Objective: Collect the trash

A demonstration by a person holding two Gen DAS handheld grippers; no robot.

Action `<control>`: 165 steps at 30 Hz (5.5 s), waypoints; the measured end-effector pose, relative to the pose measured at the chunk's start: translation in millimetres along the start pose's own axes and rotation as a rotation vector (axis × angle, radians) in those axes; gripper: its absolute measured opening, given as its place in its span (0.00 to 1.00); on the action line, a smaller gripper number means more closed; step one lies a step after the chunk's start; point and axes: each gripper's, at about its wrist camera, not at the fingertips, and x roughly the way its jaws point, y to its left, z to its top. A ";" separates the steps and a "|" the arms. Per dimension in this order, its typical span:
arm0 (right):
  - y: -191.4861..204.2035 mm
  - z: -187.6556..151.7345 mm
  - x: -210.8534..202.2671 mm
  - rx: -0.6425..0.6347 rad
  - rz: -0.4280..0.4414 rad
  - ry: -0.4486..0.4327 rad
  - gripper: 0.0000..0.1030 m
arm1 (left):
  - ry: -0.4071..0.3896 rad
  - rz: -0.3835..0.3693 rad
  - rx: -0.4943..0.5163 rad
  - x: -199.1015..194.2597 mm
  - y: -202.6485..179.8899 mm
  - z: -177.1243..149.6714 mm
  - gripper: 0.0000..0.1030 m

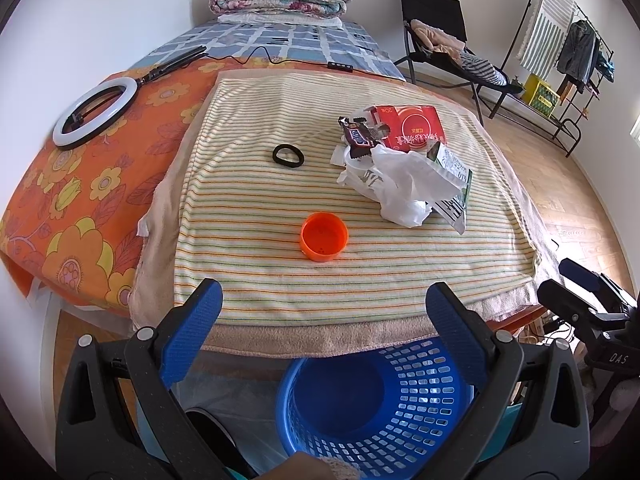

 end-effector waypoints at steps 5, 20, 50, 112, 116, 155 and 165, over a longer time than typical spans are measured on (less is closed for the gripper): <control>-0.4 0.0 0.0 0.000 0.001 0.000 0.99 | 0.000 0.001 0.000 0.1 0.0 0.2 1.00; -3.5 -1.1 -0.2 0.006 -0.003 0.002 1.00 | 0.002 0.001 0.000 0.1 0.0 1.0 1.00; -0.6 -0.1 1.2 0.012 0.000 0.015 1.00 | 0.006 0.004 0.001 0.7 -0.5 1.6 1.00; -78.9 117.9 184.9 0.460 -0.094 0.275 0.99 | 0.276 0.020 0.106 153.8 2.3 46.6 0.48; -79.1 116.0 185.8 0.458 -0.079 0.287 0.87 | 0.273 0.014 0.103 149.9 2.0 44.3 0.48; -20.0 97.0 21.0 0.028 -0.016 -0.054 0.80 | 0.113 -0.067 0.152 42.8 -16.1 14.5 0.48; 11.7 38.4 -3.6 -0.091 0.059 -0.004 0.80 | 0.163 -0.106 0.182 31.8 -27.5 -31.8 0.48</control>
